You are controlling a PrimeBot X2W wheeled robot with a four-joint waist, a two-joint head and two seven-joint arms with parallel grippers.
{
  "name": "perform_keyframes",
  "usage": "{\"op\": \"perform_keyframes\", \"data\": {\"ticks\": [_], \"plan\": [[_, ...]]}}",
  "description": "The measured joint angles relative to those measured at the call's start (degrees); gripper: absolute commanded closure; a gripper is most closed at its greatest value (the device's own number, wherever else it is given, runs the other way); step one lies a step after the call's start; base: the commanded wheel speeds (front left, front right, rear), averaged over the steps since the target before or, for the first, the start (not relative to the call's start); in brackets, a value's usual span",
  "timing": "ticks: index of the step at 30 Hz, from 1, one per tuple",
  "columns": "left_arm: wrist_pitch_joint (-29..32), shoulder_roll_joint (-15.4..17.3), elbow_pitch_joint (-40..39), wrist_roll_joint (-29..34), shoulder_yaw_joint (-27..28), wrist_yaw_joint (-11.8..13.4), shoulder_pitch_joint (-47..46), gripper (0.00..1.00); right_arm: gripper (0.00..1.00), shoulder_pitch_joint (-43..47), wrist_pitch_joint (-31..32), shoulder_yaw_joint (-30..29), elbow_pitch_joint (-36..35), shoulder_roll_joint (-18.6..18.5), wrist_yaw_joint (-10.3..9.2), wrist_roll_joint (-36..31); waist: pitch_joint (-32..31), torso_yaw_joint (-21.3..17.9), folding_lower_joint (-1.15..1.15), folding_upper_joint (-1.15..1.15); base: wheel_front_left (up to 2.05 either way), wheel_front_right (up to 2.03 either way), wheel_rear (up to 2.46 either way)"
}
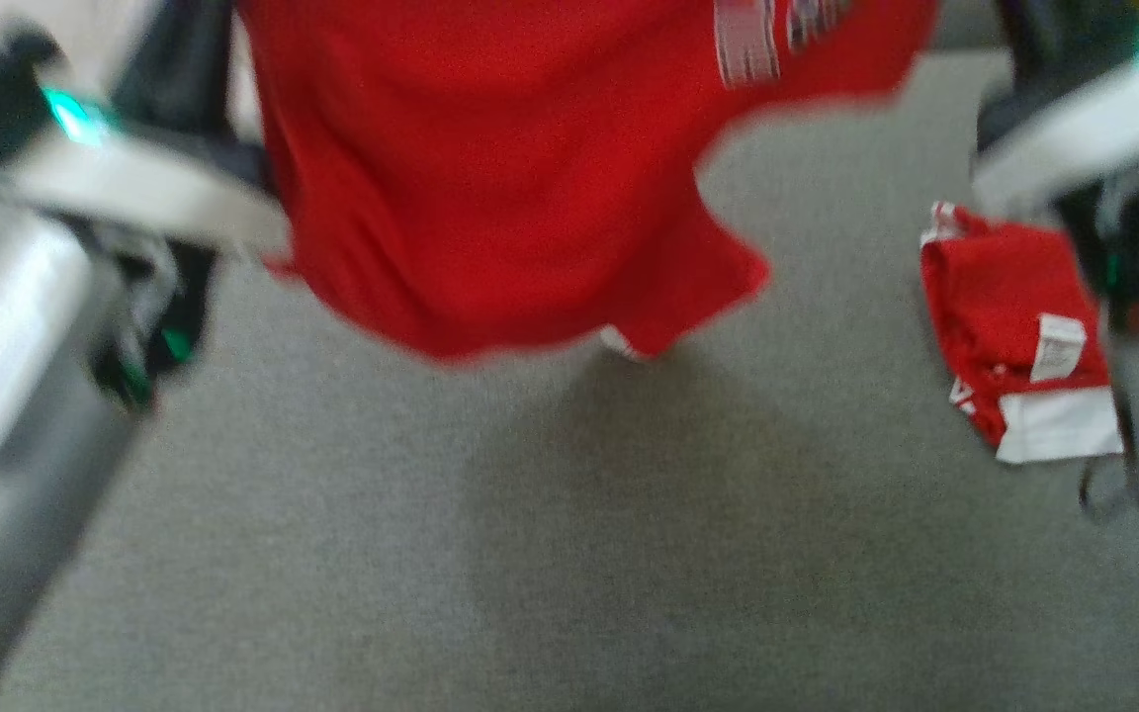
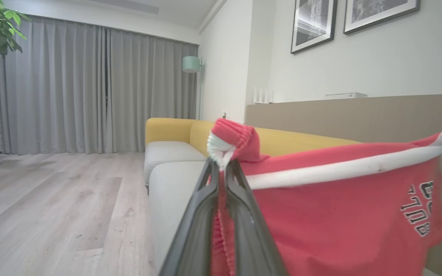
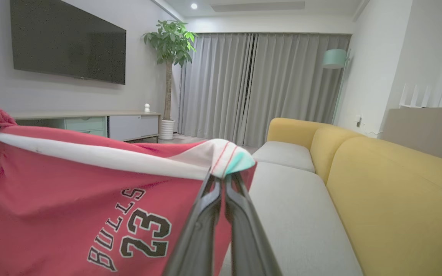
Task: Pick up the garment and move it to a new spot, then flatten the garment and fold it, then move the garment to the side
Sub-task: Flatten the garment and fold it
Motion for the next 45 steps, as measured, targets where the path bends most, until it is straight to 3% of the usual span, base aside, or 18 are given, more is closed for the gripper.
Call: {"op": "perform_keyframes", "data": {"ticks": [7, 11, 16, 23, 31, 36, 45], "plan": [[-4.46, -4.14, 18.93, 1.21, 2.8, -6.56, -19.64, 1.0, 1.0, -23.81, -8.84, 3.12, 20.26, 2.72, 0.01, -2.94, 8.89, -1.16, 0.02, 0.0, 0.0, 0.0, 0.0], [-8.4, -6.84, 27.67, 2.49, 4.32, -10.45, -28.47, 1.0, 1.0, -32.61, -15.79, 3.02, 31.3, 4.68, 0.27, -5.42, 12.81, -1.83, 0.03, 0.0, 0.0, 0.0, 0.0], [-9.8, -10.92, 35.0, 2.55, 4.52, -13.65, -29.48, 1.0, 1.0, -33.3, -21.12, 4.44, 41.74, 5.27, 0.44, -6.22, 14.73, -1.66, 0.02, 0.0, 0.0, 0.0, 0.0], [-10.21, -14.5, 38.78, 2.57, 3.08, -15.29, -18.03, 1.0, 1.0, -25.41, -23.56, 10.35, 51.41, 4.66, 0.44, -4.01, 13.59, -0.33, -0.01, 0.0, 0.0, 0.0, 0.0], [-10.21, -14.06, 33.84, 4.61, -1.52, -15.63, -1.93, 1.0, 1.0, -15.45, -19.47, 22.16, 52.68, -0.32, 0.44, 4.93, 10.19, 0.25, -0.01, 0.0, 0.0, 0.0, 0.0], [-10.21, -12.18, 29.47, 6.37, -3.87, -15.63, 5.47, 1.0, 1.0, -11.21, -15.56, 28.37, 48.29, -4.83, 0.44, 11.88, 7.18, 0.51, -0.02, 0.0, 0.0, 0.0, 0.0], [-10.2, -11.85, 25.55, 6.9, -5.03, -15.63, 16.46, 1.0, 1.0, -4.42, -9.05, 36.49, 39.36, -12.69, 0.44, 21.42, 1.29, 0.3, -0.02, 0.0, 0.0, 0.0, 0.0]]}}
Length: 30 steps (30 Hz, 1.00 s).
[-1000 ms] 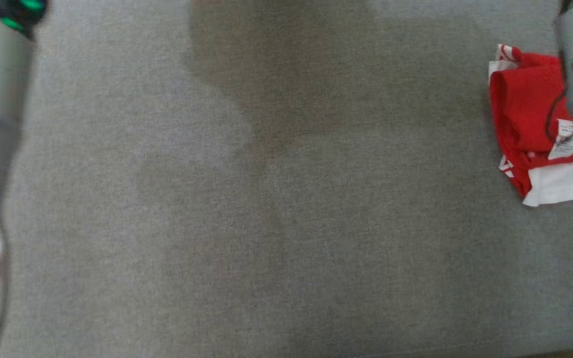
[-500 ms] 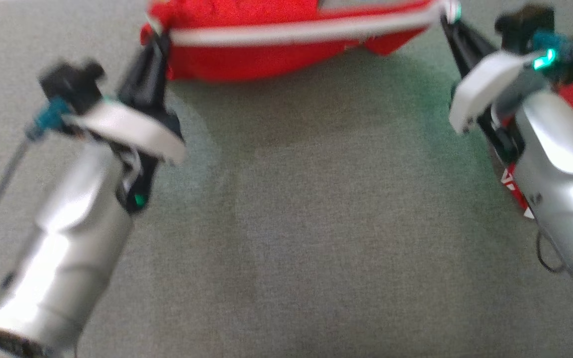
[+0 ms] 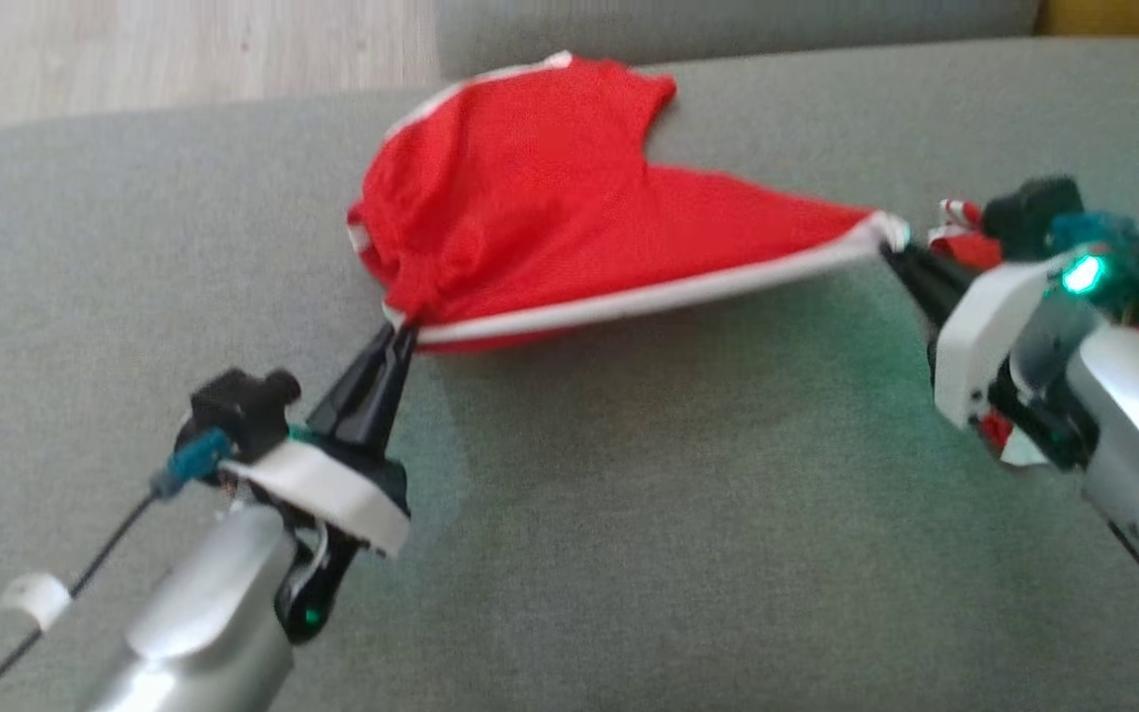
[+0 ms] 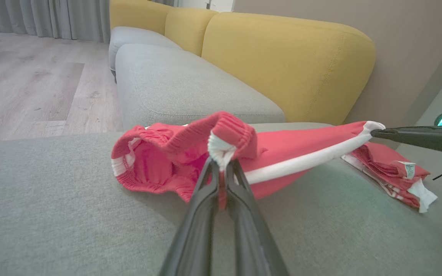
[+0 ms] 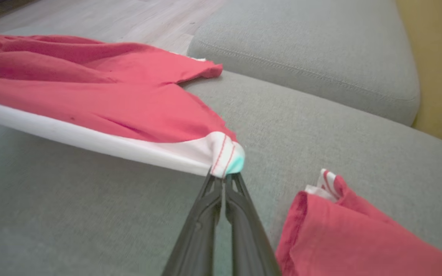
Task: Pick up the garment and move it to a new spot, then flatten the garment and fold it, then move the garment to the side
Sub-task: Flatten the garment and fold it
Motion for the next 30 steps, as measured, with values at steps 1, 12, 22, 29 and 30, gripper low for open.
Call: {"op": "perform_keyframes", "data": {"ticks": [1, 12, 22, 29, 30], "plan": [[0.0, 0.02, -0.2, 0.48, 0.01, 0.02, 0.79, 1.0, 1.0, 0.72, 0.7, 0.75, -0.86, -0.66, 0.0, 0.88, -0.67, -0.06, 0.0, 0.0, 0.0, 0.0, 0.0], [0.0, 0.49, -4.35, 3.32, -1.13, 2.25, 12.88, 1.0, 1.0, 8.31, 5.21, 4.98, -9.9, -7.78, 0.0, 7.55, -8.11, -1.01, 0.0, 0.0, 0.0, 0.0, 0.0], [0.31, 0.73, -15.47, 3.15, -2.6, 7.22, 23.27, 1.0, 1.0, 21.76, 5.8, 0.22, -20.02, -16.86, 0.05, 12.15, -11.5, -0.52, 0.01, 0.0, 0.0, 0.0, 0.0], [1.79, 1.92, -21.18, 3.11, -2.4, 9.87, 25.65, 1.0, 1.0, 27.98, 7.12, -8.23, -25.54, -18.12, 0.07, 10.77, -10.82, 0.1, 0.02, 0.0, 0.0, 0.0, 0.0], [2.02, 1.93, -21.65, 2.87, -2.26, 10.15, 25.49, 1.0, 1.0, 27.98, 7.57, -9.46, -26.01, -17.98, 0.08, 9.77, -10.62, 0.27, 0.01, 0.0, 0.0, 0.0, 0.0]]}}
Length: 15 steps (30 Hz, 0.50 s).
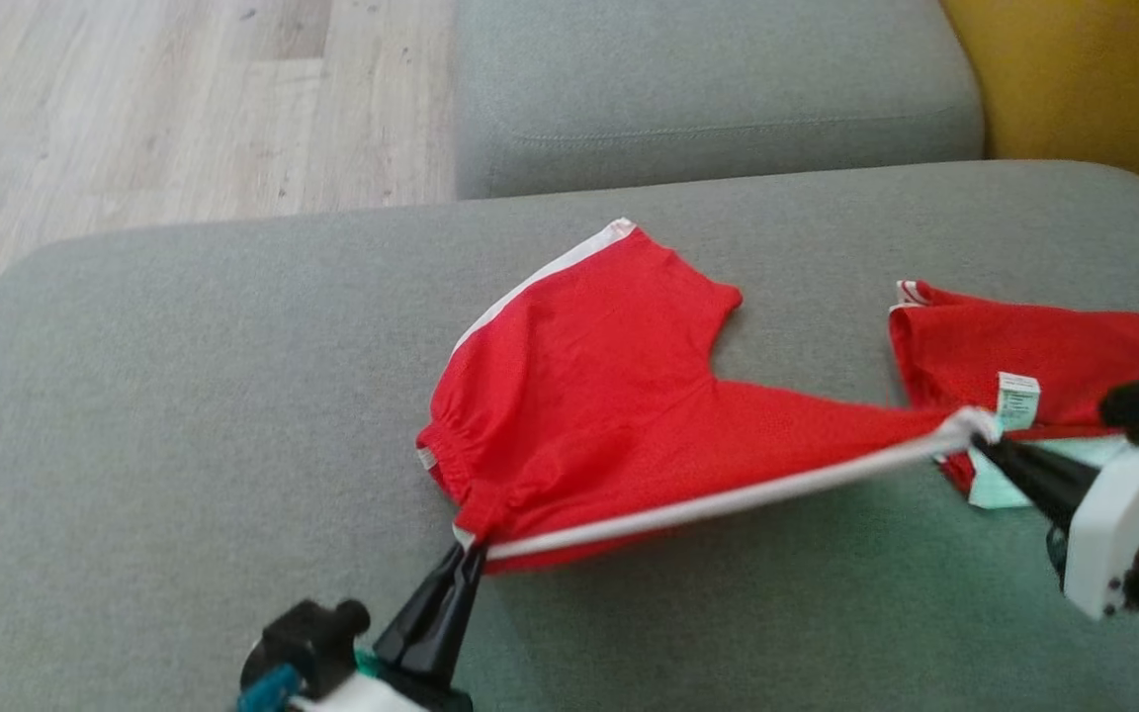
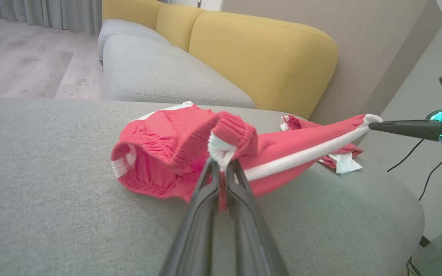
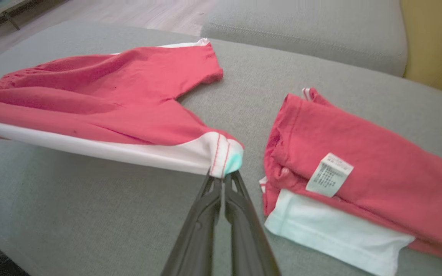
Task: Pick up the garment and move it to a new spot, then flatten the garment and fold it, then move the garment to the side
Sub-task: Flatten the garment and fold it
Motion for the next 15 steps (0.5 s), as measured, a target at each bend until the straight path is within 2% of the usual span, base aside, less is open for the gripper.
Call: {"op": "perform_keyframes", "data": {"ticks": [7, 11, 15], "plan": [[2.13, 0.1, -0.48, -0.21, 1.27, 1.07, -5.45, 1.0, 1.0, -2.05, 3.7, -8.33, -2.1, 4.12, 0.0, -8.05, 2.92, 1.67, 0.0, 0.0, 0.0, 0.0, 0.0], [3.28, 0.01, 0.98, -0.21, 2.34, 1.05, -10.78, 1.0, 1.0, -7.84, 6.82, -10.93, -2.5, 6.73, 0.0, -12.78, 6.06, 2.89, 0.01, 0.0, 0.0, 0.0, 0.0], [3.74, -0.38, 3.92, 0.04, 2.97, 0.99, -15.84, 1.0, 1.0, -15.01, 9.8, -11.18, -1.4, 9.2, 0.0, -16.5, 9.49, 4.36, 0.02, 0.0, 0.0, 0.0, 0.0]]}}
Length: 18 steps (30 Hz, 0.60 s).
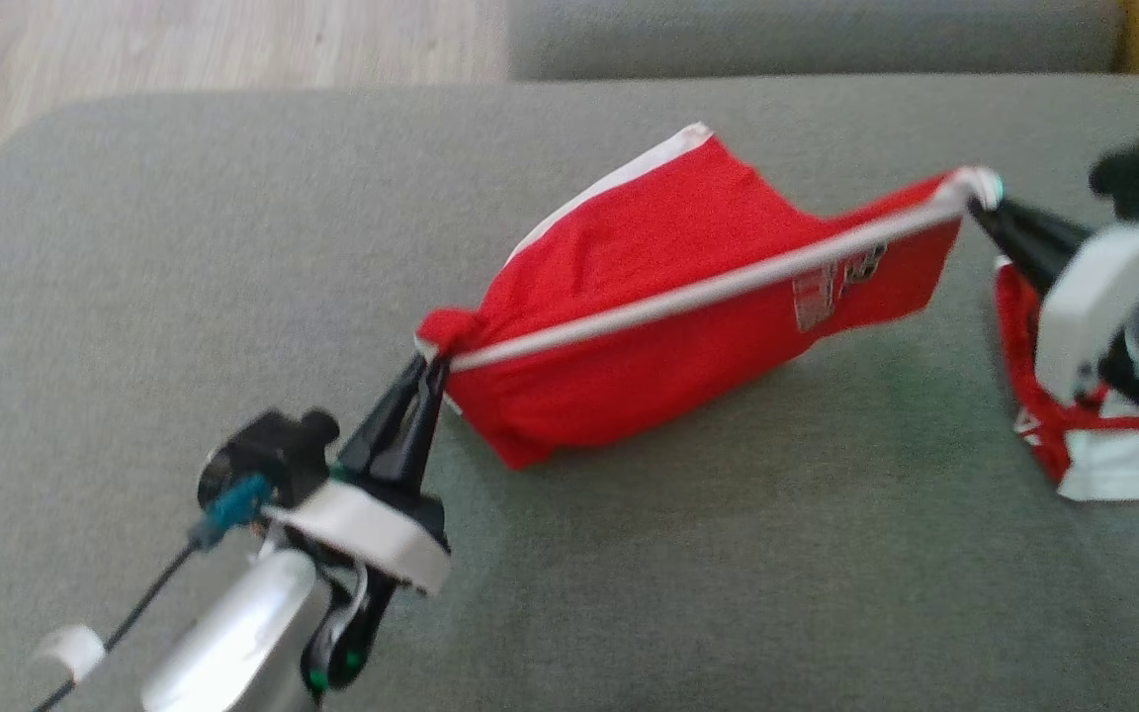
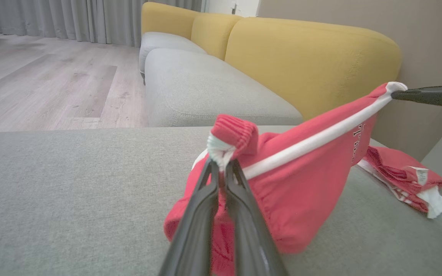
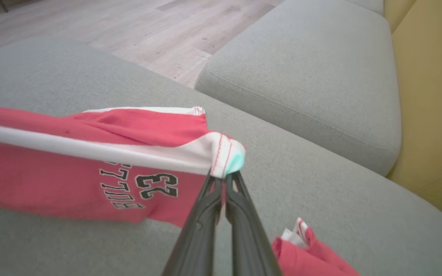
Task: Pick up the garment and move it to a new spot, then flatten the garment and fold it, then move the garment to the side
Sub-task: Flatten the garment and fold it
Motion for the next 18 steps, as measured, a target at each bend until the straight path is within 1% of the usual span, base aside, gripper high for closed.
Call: {"op": "perform_keyframes", "data": {"ticks": [1, 2, 4, 7, 11, 18], "plan": [[0.02, -0.56, 1.48, 0.08, 0.31, -0.19, -2.14, 1.0, 1.0, -3.57, 1.68, -0.12, 2.26, 1.82, 0.01, -0.66, 1.61, 0.85, 0.0, 0.0, 0.0, 0.0, 0.0], [0.03, -0.89, 2.32, 0.08, 0.33, -0.69, -3.2, 1.0, 1.0, -5.34, 2.52, -0.08, 3.68, 2.74, 0.0, -0.83, 2.41, 1.32, 0.0, 0.0, 0.0, 0.0, 0.0], [0.02, -1.63, 4.35, 0.09, 0.33, -1.59, -5.23, 1.0, 1.0, -8.73, 3.75, 1.3, 6.24, 3.55, 0.01, -2.33, 3.86, 2.36, 0.01, 0.0, 0.0, 0.0, 0.0], [0.01, -3.3, 7.54, 0.25, 0.24, -2.35, -8.11, 1.0, 1.0, -13.19, 5.02, 4.33, 10.18, 4.01, 0.0, -3.82, 5.62, 4.23, 0.0, 0.0, 0.0, 0.0, 0.0], [-0.05, -5.52, 11.79, 0.33, -0.77, -3.96, -11.0, 1.0, 1.0, -18.35, 5.54, 7.98, 15.5, 4.39, 0.0, -4.74, 7.94, 6.49, 0.0, 0.0, 0.0, 0.0, 0.0], [-1.26, -9.22, 18.28, 0.92, -2.02, -6.15, -16.45, 1.0, 1.0, -25.19, 5.33, 12.38, 22.48, 4.36, 0.0, -4.82, 11.72, 9.67, -0.01, 0.0, 0.0, 0.0, 0.0]]}}
